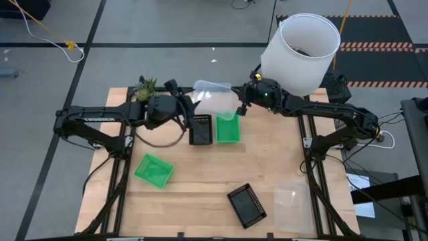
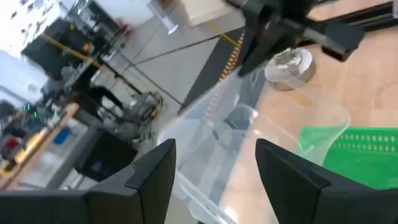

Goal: Stack baskets by color
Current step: Stack the bottom left transparent bin on the top transparent bin

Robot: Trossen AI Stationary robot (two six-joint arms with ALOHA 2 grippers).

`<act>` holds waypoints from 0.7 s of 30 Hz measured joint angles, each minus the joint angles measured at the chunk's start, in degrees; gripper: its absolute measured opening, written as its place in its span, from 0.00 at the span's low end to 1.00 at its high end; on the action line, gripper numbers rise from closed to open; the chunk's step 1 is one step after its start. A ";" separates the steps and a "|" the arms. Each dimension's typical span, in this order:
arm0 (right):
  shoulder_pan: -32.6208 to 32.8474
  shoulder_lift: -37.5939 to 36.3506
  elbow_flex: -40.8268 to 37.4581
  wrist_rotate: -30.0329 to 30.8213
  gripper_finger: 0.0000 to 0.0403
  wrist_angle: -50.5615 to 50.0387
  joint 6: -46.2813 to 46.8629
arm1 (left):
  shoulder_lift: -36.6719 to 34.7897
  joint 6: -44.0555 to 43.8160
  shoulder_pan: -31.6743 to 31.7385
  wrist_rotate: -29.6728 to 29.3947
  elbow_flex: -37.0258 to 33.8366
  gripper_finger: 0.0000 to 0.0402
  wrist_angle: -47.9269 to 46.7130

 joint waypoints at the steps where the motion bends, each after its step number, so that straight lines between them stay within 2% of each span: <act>1: -0.22 0.00 0.00 -1.08 0.00 -0.18 0.60 | 0.36 0.95 0.08 0.15 0.55 0.56 -0.75; 6: -0.67 0.00 0.00 -6.52 0.00 -1.74 4.36 | 1.92 2.62 0.86 1.41 1.37 0.56 -3.89; 12: -0.59 0.00 0.00 -7.10 0.00 -4.79 5.99 | 2.29 1.03 2.35 9.82 1.31 0.63 -5.52; 17: -0.61 0.00 -0.02 -7.06 0.00 -6.73 6.17 | 2.22 3.28 2.82 10.44 1.31 0.73 -4.86; 21: -0.63 0.00 -0.02 -7.82 0.00 -8.48 5.90 | 2.22 4.26 4.34 12.34 3.23 0.75 -6.50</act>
